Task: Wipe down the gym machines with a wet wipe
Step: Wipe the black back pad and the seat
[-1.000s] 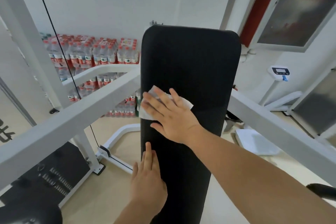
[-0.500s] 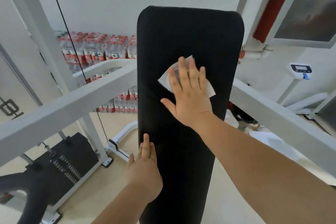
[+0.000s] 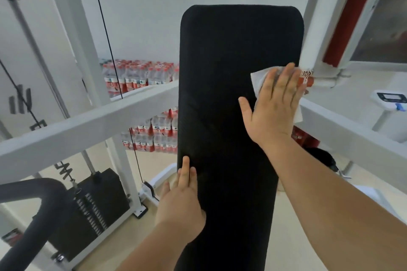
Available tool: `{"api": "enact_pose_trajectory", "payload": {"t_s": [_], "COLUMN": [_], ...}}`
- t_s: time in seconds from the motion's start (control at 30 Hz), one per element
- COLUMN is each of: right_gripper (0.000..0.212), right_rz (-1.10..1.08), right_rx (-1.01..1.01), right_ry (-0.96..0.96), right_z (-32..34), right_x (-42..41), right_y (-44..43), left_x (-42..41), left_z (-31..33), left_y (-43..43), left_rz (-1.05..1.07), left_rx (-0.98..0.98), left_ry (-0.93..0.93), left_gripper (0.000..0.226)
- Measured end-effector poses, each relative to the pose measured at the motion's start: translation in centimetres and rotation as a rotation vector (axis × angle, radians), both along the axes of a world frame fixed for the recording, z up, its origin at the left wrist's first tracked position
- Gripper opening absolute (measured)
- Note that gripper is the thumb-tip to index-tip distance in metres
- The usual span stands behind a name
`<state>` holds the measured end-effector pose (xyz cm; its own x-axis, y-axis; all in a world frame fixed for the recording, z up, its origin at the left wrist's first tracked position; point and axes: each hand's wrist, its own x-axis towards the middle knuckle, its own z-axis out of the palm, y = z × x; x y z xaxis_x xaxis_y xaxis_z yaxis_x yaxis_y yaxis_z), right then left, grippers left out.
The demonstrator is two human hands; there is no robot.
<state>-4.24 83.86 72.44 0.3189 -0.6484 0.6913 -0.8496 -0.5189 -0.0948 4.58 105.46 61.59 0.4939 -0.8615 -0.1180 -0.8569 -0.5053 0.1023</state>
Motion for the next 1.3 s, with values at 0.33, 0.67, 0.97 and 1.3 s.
{"api": "enact_pose_trajectory", "payload": {"t_s": [0.33, 0.67, 0.97, 1.3], "right_gripper": [0.085, 0.082, 0.078, 0.075], "right_rz": [0.342, 0.239, 0.217, 0.407], "right_rx": [-0.342, -0.35, -0.337, -0.32], "right_ry": [0.498, 0.215, 0.344, 0.342], "right_z": [-10.4, -7.8, -14.4, -20.8], "right_x": [-2.3, 7.4, -2.9, 6.7], "right_y": [2.1, 6.1, 3.4, 12.0], "left_x": [1.2, 1.7, 0.4, -0.4], "left_z": [-6.8, -11.8, -17.2, -22.5], "left_y": [0.4, 0.8, 3.4, 6.3], "left_rz": [-0.046, -0.077, -0.129, -0.161], "left_rx": [-0.318, -0.494, -0.448, -0.412], "left_ry": [-0.06, -0.217, -0.219, -0.211], "left_gripper": [0.1, 0.098, 0.104, 0.1]}}
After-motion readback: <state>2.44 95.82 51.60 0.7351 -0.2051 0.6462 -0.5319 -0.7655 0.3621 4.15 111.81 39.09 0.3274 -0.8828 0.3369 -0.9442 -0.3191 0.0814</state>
